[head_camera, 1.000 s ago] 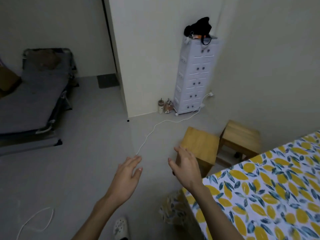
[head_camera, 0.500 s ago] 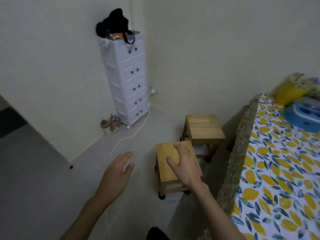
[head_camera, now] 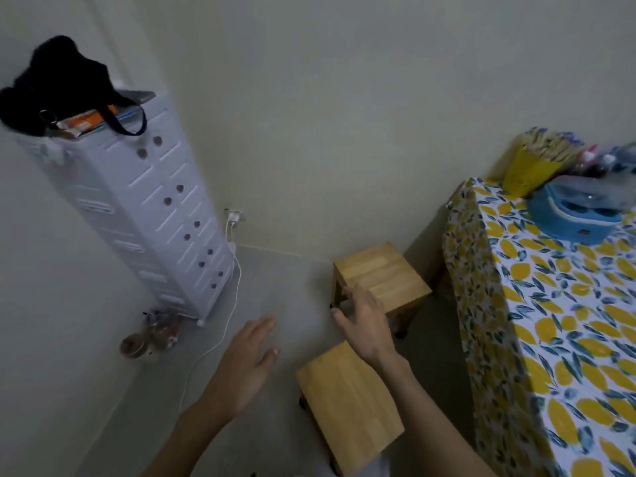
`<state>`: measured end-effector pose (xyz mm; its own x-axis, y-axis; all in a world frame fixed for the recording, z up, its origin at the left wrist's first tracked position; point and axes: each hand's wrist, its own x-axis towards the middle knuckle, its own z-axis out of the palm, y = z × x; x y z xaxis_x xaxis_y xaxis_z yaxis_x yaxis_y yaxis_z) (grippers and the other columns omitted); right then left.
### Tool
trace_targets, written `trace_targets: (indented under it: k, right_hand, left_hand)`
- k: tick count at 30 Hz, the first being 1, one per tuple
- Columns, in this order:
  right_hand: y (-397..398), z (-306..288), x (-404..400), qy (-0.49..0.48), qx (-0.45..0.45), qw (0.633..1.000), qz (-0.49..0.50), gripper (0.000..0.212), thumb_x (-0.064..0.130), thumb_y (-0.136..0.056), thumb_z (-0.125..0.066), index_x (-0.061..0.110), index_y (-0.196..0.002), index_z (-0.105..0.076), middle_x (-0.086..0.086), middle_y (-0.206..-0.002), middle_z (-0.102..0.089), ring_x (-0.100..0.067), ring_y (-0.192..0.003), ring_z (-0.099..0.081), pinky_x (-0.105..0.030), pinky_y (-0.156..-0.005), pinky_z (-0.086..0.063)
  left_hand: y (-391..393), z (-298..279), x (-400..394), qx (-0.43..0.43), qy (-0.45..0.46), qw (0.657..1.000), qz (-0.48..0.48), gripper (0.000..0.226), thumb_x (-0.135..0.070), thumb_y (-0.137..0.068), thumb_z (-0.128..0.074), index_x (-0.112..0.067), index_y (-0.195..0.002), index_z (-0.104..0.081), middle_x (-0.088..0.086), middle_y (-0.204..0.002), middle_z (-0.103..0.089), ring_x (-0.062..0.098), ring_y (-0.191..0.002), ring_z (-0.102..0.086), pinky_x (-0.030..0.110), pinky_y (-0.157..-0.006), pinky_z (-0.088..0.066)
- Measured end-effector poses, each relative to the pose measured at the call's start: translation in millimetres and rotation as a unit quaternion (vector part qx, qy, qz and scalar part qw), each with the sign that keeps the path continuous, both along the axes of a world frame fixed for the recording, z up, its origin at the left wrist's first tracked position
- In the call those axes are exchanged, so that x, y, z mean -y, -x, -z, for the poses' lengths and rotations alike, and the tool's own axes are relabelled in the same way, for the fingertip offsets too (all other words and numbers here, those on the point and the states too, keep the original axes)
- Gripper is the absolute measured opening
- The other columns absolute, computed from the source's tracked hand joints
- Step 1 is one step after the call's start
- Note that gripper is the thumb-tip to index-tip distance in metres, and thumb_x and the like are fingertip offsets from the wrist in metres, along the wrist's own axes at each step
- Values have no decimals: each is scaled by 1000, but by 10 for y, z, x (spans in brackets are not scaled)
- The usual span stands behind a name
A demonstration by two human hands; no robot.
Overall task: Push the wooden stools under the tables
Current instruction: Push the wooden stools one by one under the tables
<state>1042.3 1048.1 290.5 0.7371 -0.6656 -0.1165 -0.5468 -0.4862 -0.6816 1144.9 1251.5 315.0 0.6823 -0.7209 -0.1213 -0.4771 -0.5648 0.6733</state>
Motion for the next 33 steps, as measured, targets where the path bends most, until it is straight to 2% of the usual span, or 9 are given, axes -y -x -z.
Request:
trace_targets:
  k: [3, 7, 12, 17, 22, 26, 28, 31, 33]
  right_hand:
    - [-406, 76, 173, 0, -1, 1000, 28, 56, 41, -92, -52, 14, -139, -41, -8, -147, -41, -28, -138, -30, -47, -113, -29]
    - [-894, 308, 430, -6, -26, 995, 96, 55, 36, -95, -51, 14, -143, -36, -7, -154, -32, -29, -143, -19, -41, -117, -15]
    - [-1459, 588, 705, -47, -56, 976, 207, 60, 43, -94, -51, 19, -146, -31, -6, -159, -23, -28, -146, -14, -44, -118, -17]
    - [-1738, 784, 997, -59, -89, 947, 303, 61, 40, -95, -50, 20, -148, -28, -5, -160, -19, -25, -147, -9, -41, -118, -14]
    - [-1860, 1226, 1300, -68, -101, 914, 387, 61, 41, -93, -52, 22, -147, -30, -2, -159, -22, -22, -147, -11, -43, -118, -20]
    - [-1918, 1842, 1692, -108, -116, 903, 398, 64, 40, -93, -53, 22, -149, -25, -2, -161, -16, -23, -148, -6, -44, -119, -16]
    - [-1925, 2251, 1910, -113, -125, 900, 401, 65, 40, -93, -53, 22, -149, -23, -2, -162, -12, -23, -148, -3, -41, -120, -14]
    - [-1939, 2880, 2201, -121, -153, 896, 399, 68, 44, -93, -49, 23, -150, -19, -2, -162, -3, -24, -148, 2, -39, -119, -6]
    - [-1947, 3336, 2434, -119, -172, 889, 406, 75, 55, -91, -40, 23, -152, -12, -1, -161, 10, -25, -148, 10, -41, -119, 2]
  left_hand:
    - [-609, 101, 297, -10, 1, 999, 34, 53, -24, -94, -51, -21, -144, -33, -5, -153, -28, 12, -143, -17, 24, -113, -12]
    - [-1450, 335, 807, -21, -13, 993, 114, 55, -27, -94, -50, -23, -145, -29, -6, -155, -24, 12, -144, -12, 25, -114, -11]
    - [-2405, 584, 1440, -21, -36, 973, 227, 56, -25, -94, -51, -22, -145, -28, -5, -155, -23, 12, -144, -11, 21, -112, -9]
    - [-2984, 834, 2107, -29, -68, 938, 338, 58, -26, -94, -51, -19, -146, -25, -3, -156, -22, 12, -144, -13, 18, -111, -8]
    - [-3231, 1167, 2876, -45, -85, 912, 398, 61, -24, -95, -50, -19, -148, -21, -6, -156, -18, 10, -144, -11, 19, -113, -10]
    - [-3319, 1763, 3526, -24, -97, 894, 438, 65, -19, -93, -54, -19, -147, -18, -4, -156, -16, 1, -139, -7, 11, -108, -5]
    - [-3299, 2162, 3856, -16, -112, 891, 440, 67, -20, -92, -55, -20, -147, -17, -7, -155, -14, 0, -138, -5, 11, -108, -4]
    - [-3214, 2813, 4307, -9, -115, 882, 457, 69, -23, -91, -57, -21, -146, -17, -12, -152, -11, 10, -144, -7, 16, -111, -7]
    - [-3154, 3313, 4638, 0, -118, 872, 474, 67, -36, -92, -50, -24, -146, -13, -13, -151, -6, 15, -146, -5, 21, -113, -8]
